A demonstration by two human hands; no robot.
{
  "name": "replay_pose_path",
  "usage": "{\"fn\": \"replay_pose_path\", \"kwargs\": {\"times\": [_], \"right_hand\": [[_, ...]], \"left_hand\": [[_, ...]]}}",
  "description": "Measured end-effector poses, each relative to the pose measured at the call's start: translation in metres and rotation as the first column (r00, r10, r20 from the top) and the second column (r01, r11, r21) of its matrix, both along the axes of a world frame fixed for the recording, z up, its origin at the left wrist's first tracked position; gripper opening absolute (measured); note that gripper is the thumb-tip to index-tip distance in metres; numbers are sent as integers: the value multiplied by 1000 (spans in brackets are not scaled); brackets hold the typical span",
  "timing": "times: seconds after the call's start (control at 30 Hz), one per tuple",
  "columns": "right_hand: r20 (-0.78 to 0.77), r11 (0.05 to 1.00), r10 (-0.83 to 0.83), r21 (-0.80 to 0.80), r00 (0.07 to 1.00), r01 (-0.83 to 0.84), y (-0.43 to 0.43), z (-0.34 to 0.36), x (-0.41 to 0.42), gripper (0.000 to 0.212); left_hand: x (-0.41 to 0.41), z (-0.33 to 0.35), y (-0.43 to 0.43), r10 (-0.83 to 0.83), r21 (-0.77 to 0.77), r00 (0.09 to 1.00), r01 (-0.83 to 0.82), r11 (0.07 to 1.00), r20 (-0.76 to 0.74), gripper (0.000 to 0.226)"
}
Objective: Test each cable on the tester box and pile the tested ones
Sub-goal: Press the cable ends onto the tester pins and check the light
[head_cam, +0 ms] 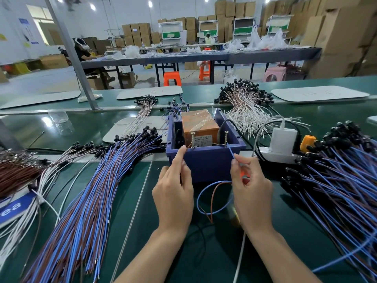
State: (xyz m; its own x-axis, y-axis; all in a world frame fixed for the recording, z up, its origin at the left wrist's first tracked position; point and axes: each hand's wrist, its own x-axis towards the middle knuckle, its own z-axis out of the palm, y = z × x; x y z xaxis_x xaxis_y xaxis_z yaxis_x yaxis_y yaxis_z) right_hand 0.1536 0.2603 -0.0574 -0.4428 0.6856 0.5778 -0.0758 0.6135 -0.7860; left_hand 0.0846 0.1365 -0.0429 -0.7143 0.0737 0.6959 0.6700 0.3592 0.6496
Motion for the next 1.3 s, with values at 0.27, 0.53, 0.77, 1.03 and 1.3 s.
{"fn": "replay_pose_path", "kwargs": {"times": [0.27,0.53,0.77,1.03,1.3], "right_hand": [[-9,1000,-7,14,1000,8,0,-1,0,27],[-10,1000,-13,26,1000,13,-1,0,0,27],[-1,1000,-10,21,1000,10,-1,0,0,31],[-5,1000,0,-6,1000,-1,-2,0,3,31],[6,999,29,-36,1000,-29,-3,-3,21,22]], "left_hand": [[0,0,0,8,-1,999,-8,1000,-32,39],[1,1,0,1,-3,1000,-1,1000,-15,39],[0,1,0,1,-6,1000,-1,1000,-2,39],[-1,-2,-1,-5,12,998,4,1000,60,34],[4,-9,-16,-67,104,980,48,993,189,37]]}}
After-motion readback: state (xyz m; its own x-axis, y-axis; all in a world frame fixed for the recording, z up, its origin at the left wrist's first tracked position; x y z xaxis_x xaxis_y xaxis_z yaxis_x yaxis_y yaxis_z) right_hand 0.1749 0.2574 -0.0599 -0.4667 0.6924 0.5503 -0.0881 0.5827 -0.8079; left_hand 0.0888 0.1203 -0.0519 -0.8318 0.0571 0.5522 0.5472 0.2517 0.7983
